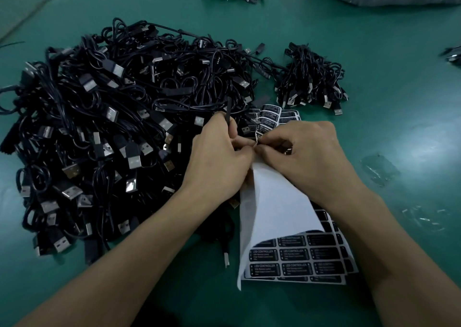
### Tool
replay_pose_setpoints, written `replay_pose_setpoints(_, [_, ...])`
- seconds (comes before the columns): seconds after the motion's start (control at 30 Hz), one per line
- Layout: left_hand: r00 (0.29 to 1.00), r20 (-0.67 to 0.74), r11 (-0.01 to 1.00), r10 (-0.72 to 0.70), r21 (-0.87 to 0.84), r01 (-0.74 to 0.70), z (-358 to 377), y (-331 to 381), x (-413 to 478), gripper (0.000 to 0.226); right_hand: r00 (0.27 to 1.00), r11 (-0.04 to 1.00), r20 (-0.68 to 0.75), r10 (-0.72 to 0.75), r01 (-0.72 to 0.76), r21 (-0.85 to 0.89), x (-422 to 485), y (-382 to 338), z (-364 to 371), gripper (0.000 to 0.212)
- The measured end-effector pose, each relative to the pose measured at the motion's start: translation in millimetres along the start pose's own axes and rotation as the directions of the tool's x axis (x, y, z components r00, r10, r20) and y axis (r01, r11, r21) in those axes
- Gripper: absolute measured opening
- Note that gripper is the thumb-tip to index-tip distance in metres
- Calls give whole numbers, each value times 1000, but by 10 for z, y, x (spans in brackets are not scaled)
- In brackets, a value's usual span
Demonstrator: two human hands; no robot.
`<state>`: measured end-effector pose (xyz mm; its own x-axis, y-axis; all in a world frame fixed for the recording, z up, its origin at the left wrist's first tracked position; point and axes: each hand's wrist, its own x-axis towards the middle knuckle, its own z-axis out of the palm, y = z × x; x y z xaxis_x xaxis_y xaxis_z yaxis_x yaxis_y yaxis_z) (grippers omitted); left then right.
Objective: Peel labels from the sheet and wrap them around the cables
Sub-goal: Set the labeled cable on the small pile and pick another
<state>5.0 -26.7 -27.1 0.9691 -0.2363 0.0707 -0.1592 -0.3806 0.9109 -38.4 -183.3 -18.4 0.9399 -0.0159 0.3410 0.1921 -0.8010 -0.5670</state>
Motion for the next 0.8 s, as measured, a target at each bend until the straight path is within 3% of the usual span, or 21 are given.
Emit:
replay_pose_setpoints(0.5, [1000, 10, 1000, 23, -10, -23, 0, -14, -1, 39, 999, 994, 50, -5, 10, -110, 35, 10, 82, 21])
replay_pose_setpoints(0.67, [999, 29, 998, 34, -58, -33, -2, -21, -7, 37, 999, 999, -30, 29, -30, -25, 14, -19, 38, 16])
replay_pose_setpoints(0.8, [994, 102, 998, 33, -64, -26, -4, 71, -69, 42, 953, 973, -201, 228, -216, 76, 31, 22, -82, 20])
